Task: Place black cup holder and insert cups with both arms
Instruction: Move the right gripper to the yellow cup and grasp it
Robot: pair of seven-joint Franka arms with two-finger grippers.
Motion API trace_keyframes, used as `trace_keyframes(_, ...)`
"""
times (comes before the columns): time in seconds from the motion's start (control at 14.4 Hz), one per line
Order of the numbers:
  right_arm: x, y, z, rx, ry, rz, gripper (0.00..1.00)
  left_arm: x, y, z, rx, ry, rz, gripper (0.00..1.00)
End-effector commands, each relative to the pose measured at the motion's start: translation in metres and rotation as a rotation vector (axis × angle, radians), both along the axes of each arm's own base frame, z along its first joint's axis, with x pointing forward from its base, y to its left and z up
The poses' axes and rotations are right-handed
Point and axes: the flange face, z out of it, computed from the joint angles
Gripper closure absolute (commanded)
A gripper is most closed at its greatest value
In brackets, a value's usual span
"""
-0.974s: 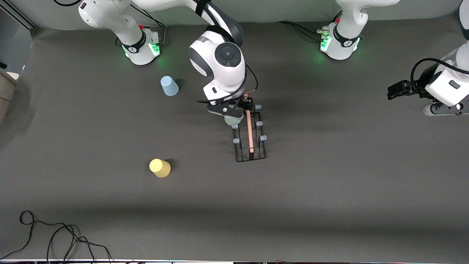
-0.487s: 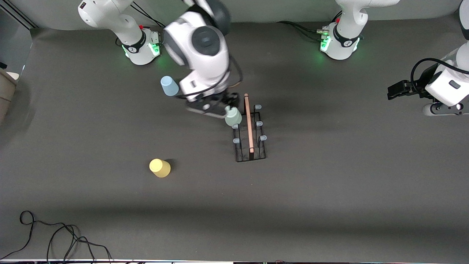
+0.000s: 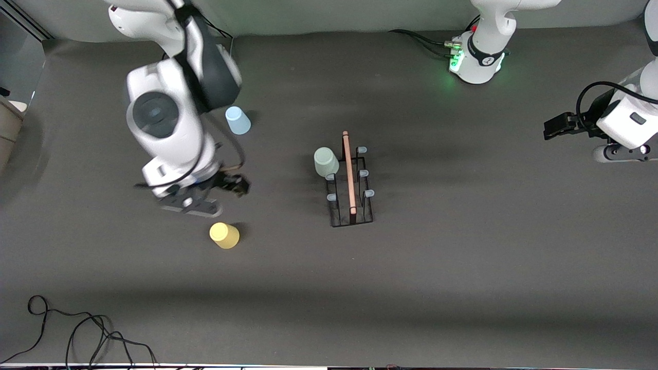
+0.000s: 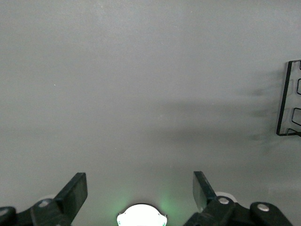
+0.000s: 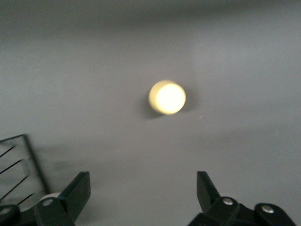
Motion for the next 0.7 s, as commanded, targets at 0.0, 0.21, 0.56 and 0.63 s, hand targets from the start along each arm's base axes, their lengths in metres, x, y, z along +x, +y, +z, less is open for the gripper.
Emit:
trace_keyframes(0.0, -0.013, -0.051, -0.045, 0.033, -0.020, 0.072, 0.00, -0.002, 0.001, 0.003, -0.007, -0.010, -0.013, 0.00)
trace_keyframes(0.21, -0.026, -0.079, -0.108, 0.034, -0.094, 0.133, 0.00, -0.002, 0.001, 0.002, -0.007, -0.008, -0.013, 0.00)
trace_keyframes(0.56, -0.016, -0.107, -0.161, 0.110, -0.086, 0.218, 0.00, -0.002, 0.001, 0.002, -0.007, -0.008, -0.013, 0.00)
trace_keyframes(0.63, -0.013, -0.106, -0.167, 0.133, -0.088, 0.234, 0.00, -0.002, 0.001, 0.002, -0.005, -0.008, -0.013, 0.00)
